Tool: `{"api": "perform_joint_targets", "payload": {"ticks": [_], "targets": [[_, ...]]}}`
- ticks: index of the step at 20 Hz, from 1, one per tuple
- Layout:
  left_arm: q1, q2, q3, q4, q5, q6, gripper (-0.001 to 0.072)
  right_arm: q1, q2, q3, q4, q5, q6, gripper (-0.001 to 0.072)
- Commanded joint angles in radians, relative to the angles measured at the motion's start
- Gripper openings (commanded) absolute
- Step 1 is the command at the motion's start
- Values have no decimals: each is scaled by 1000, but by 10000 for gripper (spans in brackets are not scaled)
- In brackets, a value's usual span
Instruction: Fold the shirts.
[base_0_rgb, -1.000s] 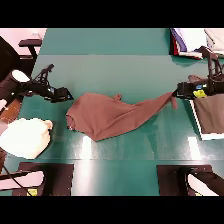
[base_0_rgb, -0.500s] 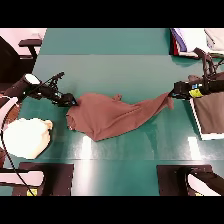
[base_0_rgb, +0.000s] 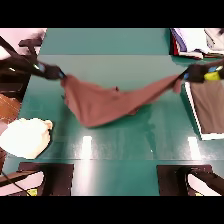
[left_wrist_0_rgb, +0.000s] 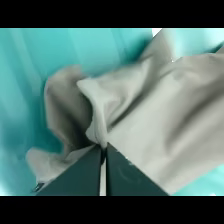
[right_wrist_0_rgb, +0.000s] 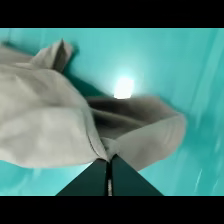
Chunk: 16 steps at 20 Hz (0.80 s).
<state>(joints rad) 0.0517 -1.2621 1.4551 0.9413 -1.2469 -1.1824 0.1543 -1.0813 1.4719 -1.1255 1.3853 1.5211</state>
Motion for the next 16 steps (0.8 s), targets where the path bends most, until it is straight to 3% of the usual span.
{"api": "perform_joint_targets", "payload": {"ticks": [1, 7, 13, 16], "targets": [[0, 175, 209, 2, 14, -19, 25, -9, 0, 258, -3, 51, -31, 17], [0, 428, 444, 3, 120, -62, 24, -9, 14, 653, -96, 129, -30, 16], [0, 457, 584, 21, 147, -128, 23, -10, 132, 585, -264, 72, -18, 15], [0, 420, 564, 143, 127, -185, 23, -9, 108, 562, -263, 74, -11, 15]]}}
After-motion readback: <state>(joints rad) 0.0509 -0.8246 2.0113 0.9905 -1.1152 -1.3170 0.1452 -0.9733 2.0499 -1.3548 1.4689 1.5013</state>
